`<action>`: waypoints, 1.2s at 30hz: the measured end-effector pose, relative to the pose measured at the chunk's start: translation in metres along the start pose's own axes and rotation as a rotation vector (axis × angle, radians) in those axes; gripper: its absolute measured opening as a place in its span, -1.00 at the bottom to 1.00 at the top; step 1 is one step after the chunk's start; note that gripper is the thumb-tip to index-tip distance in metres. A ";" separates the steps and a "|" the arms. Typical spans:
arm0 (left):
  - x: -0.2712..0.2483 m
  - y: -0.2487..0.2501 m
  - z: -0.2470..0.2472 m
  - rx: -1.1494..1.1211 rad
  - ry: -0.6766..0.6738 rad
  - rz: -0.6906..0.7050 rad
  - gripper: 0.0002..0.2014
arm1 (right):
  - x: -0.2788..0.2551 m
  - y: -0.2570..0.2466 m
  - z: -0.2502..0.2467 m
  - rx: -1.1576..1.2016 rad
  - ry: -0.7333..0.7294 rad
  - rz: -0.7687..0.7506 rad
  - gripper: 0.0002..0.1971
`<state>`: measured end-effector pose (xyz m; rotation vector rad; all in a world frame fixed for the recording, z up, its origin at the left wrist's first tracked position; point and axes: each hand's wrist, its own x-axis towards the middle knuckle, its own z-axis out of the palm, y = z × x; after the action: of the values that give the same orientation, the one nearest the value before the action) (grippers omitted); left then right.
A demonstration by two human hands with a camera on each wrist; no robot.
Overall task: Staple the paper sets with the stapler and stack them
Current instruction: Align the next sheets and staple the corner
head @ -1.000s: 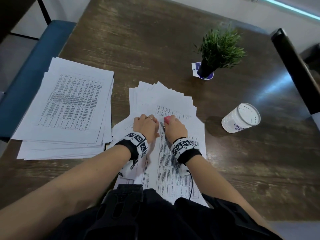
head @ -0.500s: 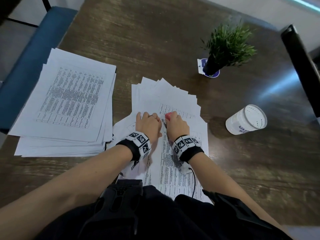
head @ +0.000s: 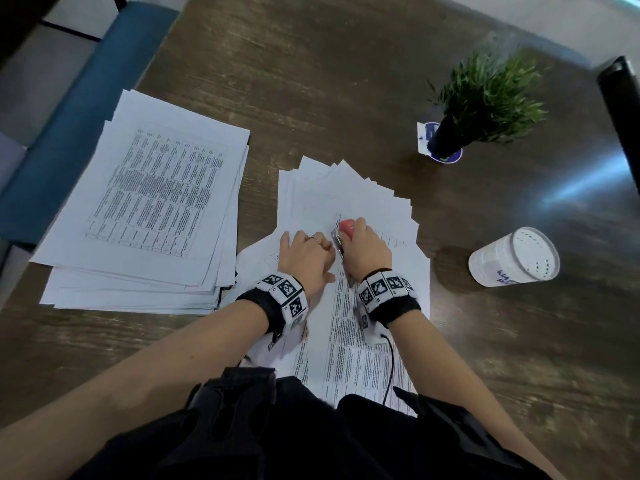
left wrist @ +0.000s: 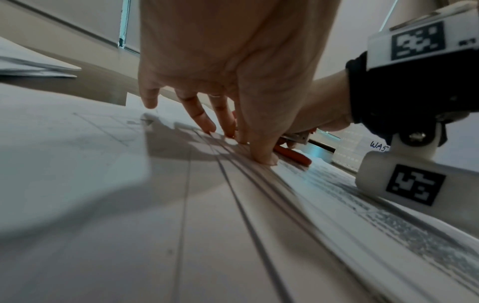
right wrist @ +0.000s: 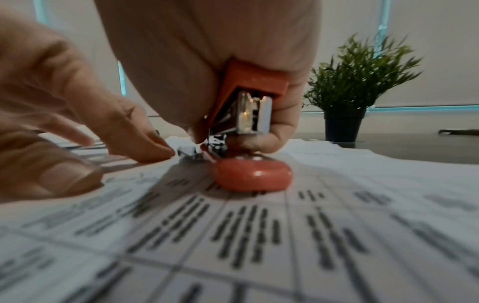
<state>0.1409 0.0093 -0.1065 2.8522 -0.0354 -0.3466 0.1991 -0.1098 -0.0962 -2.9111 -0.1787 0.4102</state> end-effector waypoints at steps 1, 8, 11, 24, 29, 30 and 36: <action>0.000 -0.001 0.000 0.002 -0.010 0.009 -0.52 | -0.003 0.005 -0.001 0.004 -0.001 0.006 -0.63; 0.000 -0.006 -0.005 -0.085 -0.049 0.040 -0.63 | -0.030 0.034 -0.012 0.217 0.058 0.064 -0.62; -0.003 -0.005 -0.007 -0.124 -0.035 0.034 -0.64 | -0.036 0.038 -0.020 0.311 0.070 0.090 -0.65; -0.017 0.028 -0.016 -0.799 0.027 -0.045 -0.83 | -0.066 0.029 -0.025 0.400 0.161 0.027 -0.49; -0.016 0.017 -0.018 -0.913 0.012 -0.148 -0.88 | -0.067 0.042 -0.026 0.274 0.149 0.067 -0.57; -0.017 0.014 -0.019 -0.913 -0.011 -0.155 -0.86 | -0.064 0.047 -0.026 0.274 0.140 0.088 -0.57; -0.020 -0.002 -0.020 -0.752 -0.035 -0.091 -0.79 | -0.052 0.065 -0.021 0.071 0.002 0.138 -0.51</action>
<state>0.1262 0.0177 -0.0839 2.1061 0.1808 -0.3378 0.1612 -0.1845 -0.0764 -2.8626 0.0374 0.4266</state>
